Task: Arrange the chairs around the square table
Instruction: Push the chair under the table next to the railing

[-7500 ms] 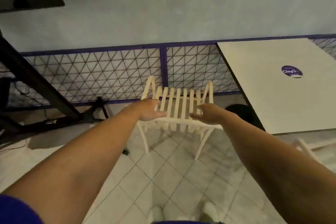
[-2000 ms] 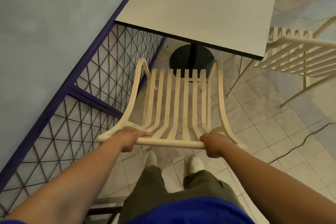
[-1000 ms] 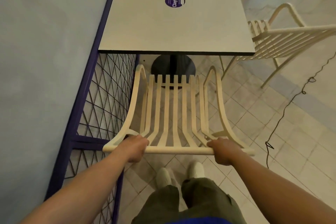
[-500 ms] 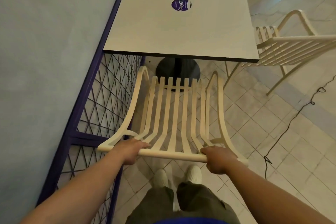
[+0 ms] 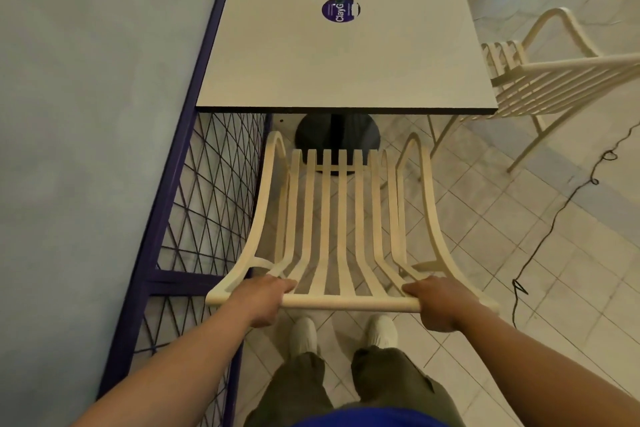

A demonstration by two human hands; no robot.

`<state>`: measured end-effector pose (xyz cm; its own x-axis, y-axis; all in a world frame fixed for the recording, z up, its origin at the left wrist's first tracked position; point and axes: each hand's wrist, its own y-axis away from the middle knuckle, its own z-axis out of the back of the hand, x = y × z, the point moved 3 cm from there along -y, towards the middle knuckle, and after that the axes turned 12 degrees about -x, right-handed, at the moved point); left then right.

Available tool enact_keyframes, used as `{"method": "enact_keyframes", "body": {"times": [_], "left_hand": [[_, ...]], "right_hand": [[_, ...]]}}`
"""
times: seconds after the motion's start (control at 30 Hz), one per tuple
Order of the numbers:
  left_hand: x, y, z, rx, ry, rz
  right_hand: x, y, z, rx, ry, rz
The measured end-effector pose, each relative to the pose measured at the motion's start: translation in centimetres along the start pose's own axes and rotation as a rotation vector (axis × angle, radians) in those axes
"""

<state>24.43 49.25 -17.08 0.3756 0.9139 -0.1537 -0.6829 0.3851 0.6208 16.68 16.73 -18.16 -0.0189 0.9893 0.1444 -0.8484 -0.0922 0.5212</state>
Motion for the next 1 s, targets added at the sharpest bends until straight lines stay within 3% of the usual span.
{"method": "enact_keyframes", "body": {"times": [0.43, 1.0], "left_hand": [[-0.3, -0.2, 0.2, 0.049, 0.043, -0.043], [1.6, -2.0, 2.7, -0.007, 0.058, -0.047]], "right_hand": [[0.0, -0.6, -0.1, 0.027, 0.028, 0.019], [1.0, -3.7, 2.0, 0.016, -0.020, 0.028]]}}
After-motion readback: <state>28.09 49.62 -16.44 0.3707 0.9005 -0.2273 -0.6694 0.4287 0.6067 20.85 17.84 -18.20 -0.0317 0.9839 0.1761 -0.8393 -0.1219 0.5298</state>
